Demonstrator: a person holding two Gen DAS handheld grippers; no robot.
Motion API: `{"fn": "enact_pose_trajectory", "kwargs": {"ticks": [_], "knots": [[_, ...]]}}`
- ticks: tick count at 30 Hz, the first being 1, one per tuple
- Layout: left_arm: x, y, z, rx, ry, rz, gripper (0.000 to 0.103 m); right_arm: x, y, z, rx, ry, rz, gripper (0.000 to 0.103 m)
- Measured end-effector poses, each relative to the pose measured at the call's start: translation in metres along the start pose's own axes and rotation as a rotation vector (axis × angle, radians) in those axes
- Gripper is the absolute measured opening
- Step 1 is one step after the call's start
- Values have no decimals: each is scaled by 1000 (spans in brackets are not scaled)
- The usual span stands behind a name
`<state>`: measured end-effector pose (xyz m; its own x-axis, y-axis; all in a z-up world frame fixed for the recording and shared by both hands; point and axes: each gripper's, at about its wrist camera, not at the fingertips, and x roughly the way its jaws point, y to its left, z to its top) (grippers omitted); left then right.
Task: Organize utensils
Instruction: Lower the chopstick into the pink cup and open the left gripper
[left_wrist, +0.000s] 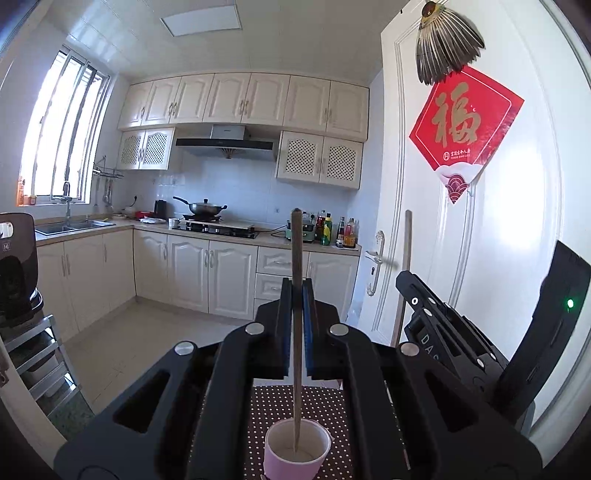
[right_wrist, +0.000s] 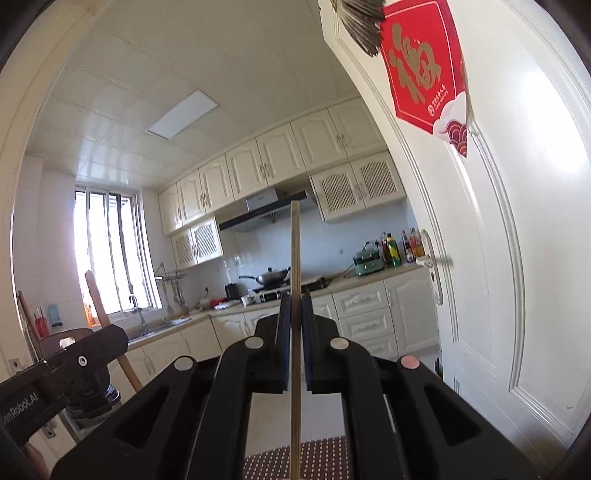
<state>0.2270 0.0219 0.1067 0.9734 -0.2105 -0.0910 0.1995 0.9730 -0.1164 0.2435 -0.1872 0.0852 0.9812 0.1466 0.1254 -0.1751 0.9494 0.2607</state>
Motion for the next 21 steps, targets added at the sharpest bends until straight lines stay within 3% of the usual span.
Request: {"fn": "enact_pose_trajectory", "kwargs": {"ticks": [5, 21], "knots": [[16, 6, -8, -12, 22, 8, 6, 4, 0, -13, -14, -72, 9, 4], [61, 19, -39, -53, 126, 23, 6, 43, -18, -60, 15, -10, -32, 4]]}}
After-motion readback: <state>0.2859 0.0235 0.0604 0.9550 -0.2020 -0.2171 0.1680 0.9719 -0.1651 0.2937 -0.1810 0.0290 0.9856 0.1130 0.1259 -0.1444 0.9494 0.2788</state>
